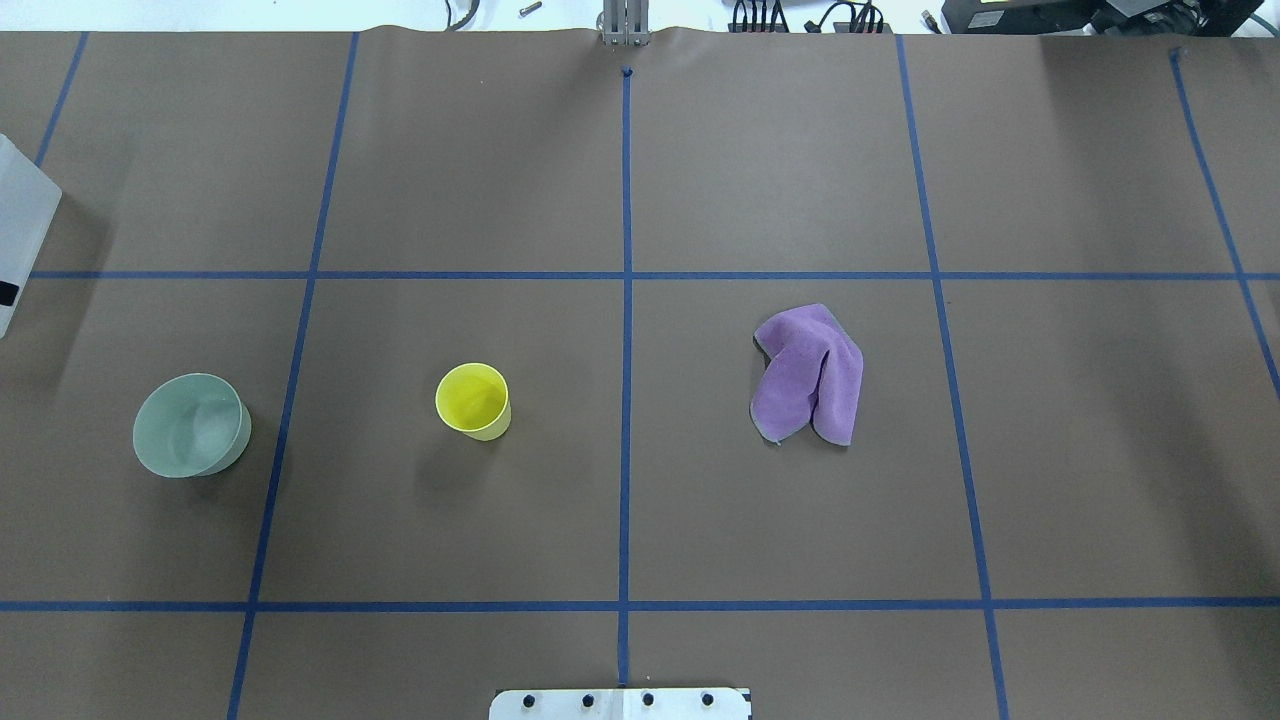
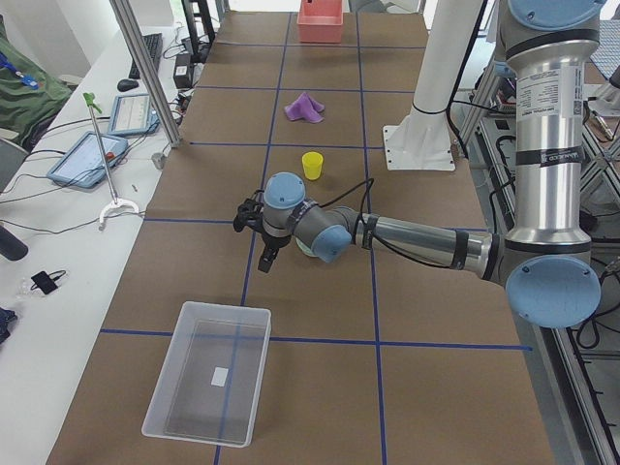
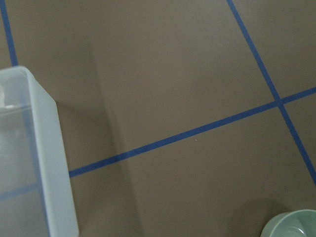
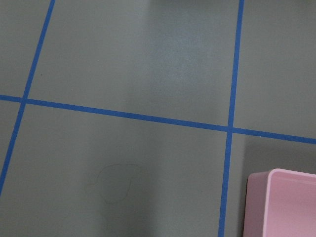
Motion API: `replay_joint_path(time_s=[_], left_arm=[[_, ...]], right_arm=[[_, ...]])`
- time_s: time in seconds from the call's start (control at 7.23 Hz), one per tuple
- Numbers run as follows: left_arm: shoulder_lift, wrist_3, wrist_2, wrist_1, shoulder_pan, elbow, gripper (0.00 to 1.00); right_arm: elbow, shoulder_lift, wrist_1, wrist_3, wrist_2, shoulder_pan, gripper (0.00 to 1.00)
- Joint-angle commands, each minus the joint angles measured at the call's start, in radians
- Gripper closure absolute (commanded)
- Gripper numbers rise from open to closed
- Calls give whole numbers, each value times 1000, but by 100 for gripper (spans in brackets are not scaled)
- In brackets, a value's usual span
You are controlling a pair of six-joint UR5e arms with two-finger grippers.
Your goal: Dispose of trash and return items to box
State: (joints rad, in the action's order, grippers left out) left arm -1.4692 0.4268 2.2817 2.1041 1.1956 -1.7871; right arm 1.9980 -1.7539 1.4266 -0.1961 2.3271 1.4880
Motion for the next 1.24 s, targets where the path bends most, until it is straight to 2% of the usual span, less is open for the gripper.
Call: replay_joint_path(time_s=[0.0, 0.14, 0.41, 0.55, 0.69, 0.83, 1.11], left_arm=[[35, 210, -114, 109, -196, 2, 1], [33, 287, -176, 144, -290, 3, 1], [38, 308, -209, 159, -375, 9, 2], [40, 309, -241, 162, -413, 9, 23], [40, 308, -243, 162, -419, 11, 83], [38, 306, -243, 162, -419, 11, 100], [37, 302, -243, 163, -419, 8, 100]], right_arm=[[1, -4, -15, -17, -2, -11, 0], [1, -6, -18, -16, -2, -12, 0], [-1, -7, -21, -16, -2, -12, 0], [1, -7, -21, -17, -2, -12, 0], [-1, -7, -21, -16, -5, -12, 0], [-1, -6, -21, -16, -11, -12, 0], [-1, -6, -21, -16, -11, -12, 0]])
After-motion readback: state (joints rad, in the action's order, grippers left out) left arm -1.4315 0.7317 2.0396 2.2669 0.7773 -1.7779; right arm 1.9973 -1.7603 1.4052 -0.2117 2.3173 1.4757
